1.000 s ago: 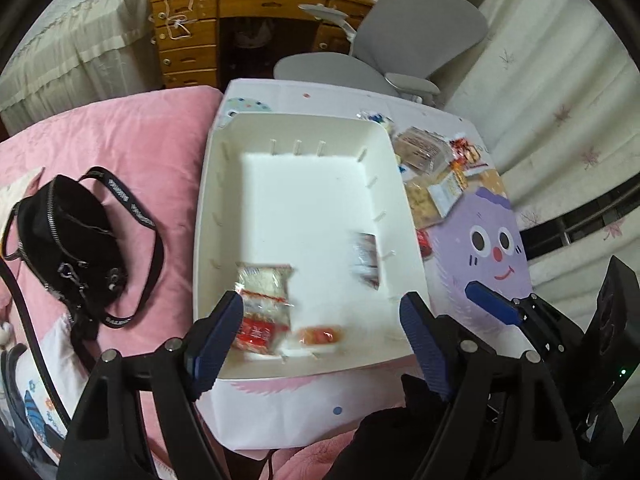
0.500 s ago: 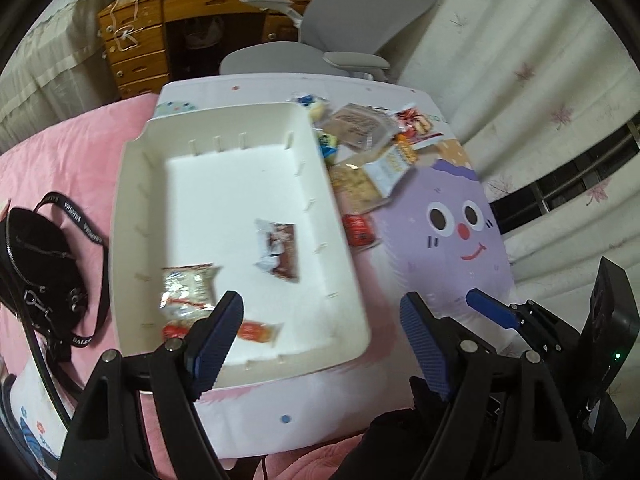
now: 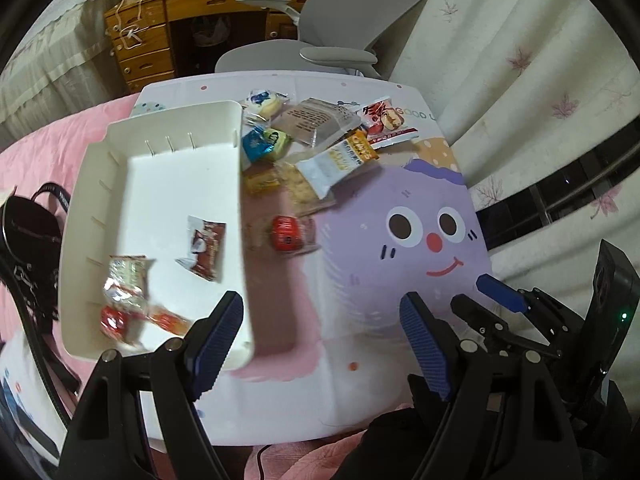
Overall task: Organize snacks
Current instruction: 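Move both open tools back toward the remaining snack pile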
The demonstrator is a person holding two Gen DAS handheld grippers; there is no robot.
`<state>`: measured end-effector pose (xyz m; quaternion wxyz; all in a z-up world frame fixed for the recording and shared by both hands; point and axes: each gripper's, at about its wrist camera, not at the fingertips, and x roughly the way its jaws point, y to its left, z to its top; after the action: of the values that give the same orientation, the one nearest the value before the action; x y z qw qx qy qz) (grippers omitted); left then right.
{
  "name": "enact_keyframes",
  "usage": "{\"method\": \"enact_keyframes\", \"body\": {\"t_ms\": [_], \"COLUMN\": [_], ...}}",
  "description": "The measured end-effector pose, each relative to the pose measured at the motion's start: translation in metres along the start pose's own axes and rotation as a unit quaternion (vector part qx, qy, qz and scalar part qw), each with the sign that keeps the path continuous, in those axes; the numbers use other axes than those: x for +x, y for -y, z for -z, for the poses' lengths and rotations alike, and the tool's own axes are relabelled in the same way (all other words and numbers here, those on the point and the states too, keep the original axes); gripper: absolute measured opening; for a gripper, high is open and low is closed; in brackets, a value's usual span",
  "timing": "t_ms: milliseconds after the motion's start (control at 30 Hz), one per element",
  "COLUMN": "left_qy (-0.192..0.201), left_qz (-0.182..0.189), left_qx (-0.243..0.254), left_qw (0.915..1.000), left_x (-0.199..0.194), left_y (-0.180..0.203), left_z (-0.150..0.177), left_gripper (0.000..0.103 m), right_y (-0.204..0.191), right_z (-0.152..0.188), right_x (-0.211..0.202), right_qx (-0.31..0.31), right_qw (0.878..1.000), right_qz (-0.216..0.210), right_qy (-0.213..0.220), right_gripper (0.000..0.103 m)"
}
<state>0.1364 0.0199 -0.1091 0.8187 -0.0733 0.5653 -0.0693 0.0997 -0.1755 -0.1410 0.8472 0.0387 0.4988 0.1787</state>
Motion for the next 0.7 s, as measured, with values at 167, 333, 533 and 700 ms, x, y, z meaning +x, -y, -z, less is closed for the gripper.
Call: {"method": "enact_keyframes", "body": {"t_ms": [167, 333, 533, 700], "left_qy": [0.003, -0.008, -0.018, -0.025], "left_qz": [-0.017, -0.021, -0.034, -0.044], "left_qx": [-0.019, -0.030, -0.019, -0.004], "left_qw": [0.9997, 0.9993, 0.9991, 0.9987], "left_x": [0.012, 0.025, 0.033, 0.041], "left_y": [0.033, 0.059, 0.077, 0.078], "left_z": [0.000, -0.001, -0.012, -0.029], "left_gripper": [0.079, 0.079, 0.079, 0.079], "right_y": [0.038, 0.073, 0.105, 0.124], "right_z": [-0.003, -0.010, -0.025, -0.046], "right_x": [-0.002, -0.002, 0.001, 0.015], "right_qx": [-0.008, 0.007, 0.048, 0.090], "right_qw": [1.000, 0.999, 0.997, 0.993], "right_qz": [-0.023, -0.039, -0.055, -0.068], "right_qy": [-0.008, -0.017, -0.013, -0.017], "right_gripper": [0.050, 0.050, 0.050, 0.057]}}
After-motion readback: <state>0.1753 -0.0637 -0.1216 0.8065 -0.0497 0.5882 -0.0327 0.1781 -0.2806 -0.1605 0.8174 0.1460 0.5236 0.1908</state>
